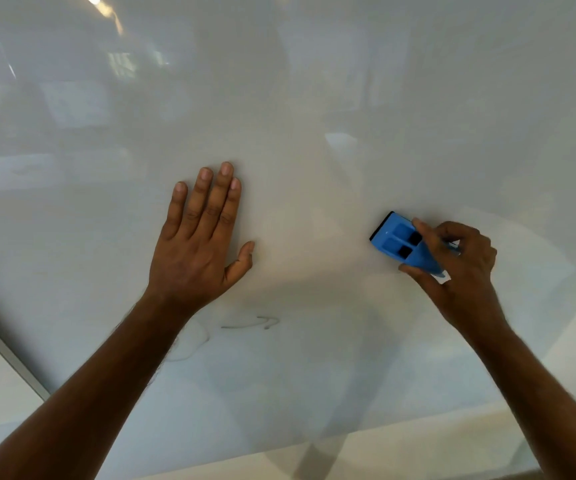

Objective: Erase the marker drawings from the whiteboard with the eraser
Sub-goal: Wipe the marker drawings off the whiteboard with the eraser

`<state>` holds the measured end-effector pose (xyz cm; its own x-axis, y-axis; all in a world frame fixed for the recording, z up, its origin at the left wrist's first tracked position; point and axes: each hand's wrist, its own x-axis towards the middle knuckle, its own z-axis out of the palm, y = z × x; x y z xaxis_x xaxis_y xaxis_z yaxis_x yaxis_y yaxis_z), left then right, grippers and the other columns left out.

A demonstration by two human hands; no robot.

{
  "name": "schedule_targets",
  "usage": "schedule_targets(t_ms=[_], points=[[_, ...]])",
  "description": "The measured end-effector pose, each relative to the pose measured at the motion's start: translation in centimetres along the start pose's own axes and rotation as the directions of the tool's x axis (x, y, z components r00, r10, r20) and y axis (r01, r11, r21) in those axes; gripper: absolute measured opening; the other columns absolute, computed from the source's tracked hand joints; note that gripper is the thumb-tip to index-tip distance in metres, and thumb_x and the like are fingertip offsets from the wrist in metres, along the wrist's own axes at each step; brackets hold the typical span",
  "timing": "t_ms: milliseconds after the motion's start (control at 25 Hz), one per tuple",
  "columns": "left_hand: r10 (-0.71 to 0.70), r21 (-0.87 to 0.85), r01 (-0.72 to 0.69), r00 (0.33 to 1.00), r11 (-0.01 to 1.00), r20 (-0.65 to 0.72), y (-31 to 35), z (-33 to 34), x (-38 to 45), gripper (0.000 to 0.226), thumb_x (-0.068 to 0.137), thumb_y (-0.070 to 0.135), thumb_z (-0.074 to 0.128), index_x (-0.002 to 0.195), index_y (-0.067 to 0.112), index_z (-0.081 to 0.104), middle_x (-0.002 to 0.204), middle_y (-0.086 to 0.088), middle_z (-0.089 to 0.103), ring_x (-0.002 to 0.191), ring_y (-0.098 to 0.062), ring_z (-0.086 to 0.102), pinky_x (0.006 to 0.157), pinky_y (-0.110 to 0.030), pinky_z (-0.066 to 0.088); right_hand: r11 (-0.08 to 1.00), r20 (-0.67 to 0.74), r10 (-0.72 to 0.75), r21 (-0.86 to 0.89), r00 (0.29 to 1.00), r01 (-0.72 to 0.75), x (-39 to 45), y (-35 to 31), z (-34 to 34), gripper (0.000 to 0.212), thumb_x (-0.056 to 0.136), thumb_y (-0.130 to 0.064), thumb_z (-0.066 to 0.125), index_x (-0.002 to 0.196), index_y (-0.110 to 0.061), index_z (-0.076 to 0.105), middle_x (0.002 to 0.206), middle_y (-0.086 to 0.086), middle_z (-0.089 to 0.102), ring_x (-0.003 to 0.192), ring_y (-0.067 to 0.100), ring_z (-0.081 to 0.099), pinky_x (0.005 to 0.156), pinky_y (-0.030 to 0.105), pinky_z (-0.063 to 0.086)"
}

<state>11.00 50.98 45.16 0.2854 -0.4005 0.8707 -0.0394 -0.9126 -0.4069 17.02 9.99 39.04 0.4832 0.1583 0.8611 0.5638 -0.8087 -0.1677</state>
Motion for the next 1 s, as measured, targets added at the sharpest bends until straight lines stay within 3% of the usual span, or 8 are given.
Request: schedule_targets(t_ms=[80,240,440,600,760,1000], points=[[-0.003,0.002,0.003,1.000,1.000,-0.002,0.0,0.0,0.0,0.082,0.110,0.044,0.051,0.170,-0.001,0.019,0.179,-0.015,0.009,0.169,-0.029,0.001,0.137,-0.052,0.008,1.000,0.004,-0.018,0.012,1.000,0.018,-0.9,-1.3,1.3,0.069,0.092,-0.047,0.067,0.154,-0.042,0.039,0.134,0.008,0.045,0.119,0.029,0.044,0.101,0.047,0.032],[-0.007,-0.016,0.007,1.000,1.000,0.007,0.1,0.0,0.0,0.082,0.110,0.044,0.051,0.170,-0.001,0.020,0.179,-0.016,0.011,0.169,-0.029,0.002,0.137,-0.052,0.008,0.945,0.157,-0.289,-0.111,0.944,0.308,-6.8,-3.8,5.2,0.061,0.095,-0.051,0.056,0.153,-0.045,0.039,0.130,0.003,0.051,0.116,0.028,0.052,0.095,0.048,0.038],[0.026,-0.036,-0.024,0.999,0.999,0.034,-0.6,-0.5,0.0,0.080,0.110,0.042,0.050,0.170,-0.001,0.020,0.178,-0.018,0.015,0.169,-0.028,0.002,0.137,-0.050,0.008,0.848,0.246,-0.430,-0.221,0.869,0.482,-7.9,-4.5,6.1,0.060,0.098,-0.050,0.059,0.154,-0.042,0.039,0.130,0.003,0.050,0.116,0.025,0.051,0.097,0.048,0.039],[-0.033,-0.037,0.034,0.999,0.999,0.020,-3.1,-1.7,0.1,0.082,0.111,0.045,0.049,0.171,0.000,0.015,0.178,-0.018,0.011,0.168,-0.030,0.002,0.137,-0.051,0.005,0.894,0.080,-0.396,-0.192,0.915,0.404,-1.0,-7.1,3.1,0.053,0.105,-0.053,0.050,0.154,-0.038,0.042,0.130,0.007,0.059,0.110,0.032,0.059,0.090,0.049,0.041],[-0.101,0.029,0.101,0.995,0.994,-0.011,-7.6,-3.2,0.3,0.082,0.112,0.046,0.048,0.170,-0.002,0.016,0.177,-0.022,0.013,0.165,-0.046,0.015,0.136,-0.053,0.002,0.917,0.008,-0.371,-0.152,0.929,0.368,4.6,-12.2,2.4,0.056,0.102,-0.057,0.053,0.154,-0.040,0.043,0.128,0.004,0.056,0.111,0.031,0.056,0.090,0.048,0.039],[-0.071,0.072,0.073,0.997,0.995,-0.024,-8.8,-3.0,-0.8,0.082,0.111,0.047,0.048,0.170,0.000,0.015,0.177,-0.020,0.013,0.161,-0.049,0.022,0.135,-0.055,0.006,0.820,0.199,-0.541,-0.092,0.817,0.565,-4.7,-15.4,9.6,0.064,0.092,-0.041,0.074,0.150,-0.047,0.047,0.126,-0.003,0.059,0.108,0.023,0.058,0.093,0.045,0.040]])
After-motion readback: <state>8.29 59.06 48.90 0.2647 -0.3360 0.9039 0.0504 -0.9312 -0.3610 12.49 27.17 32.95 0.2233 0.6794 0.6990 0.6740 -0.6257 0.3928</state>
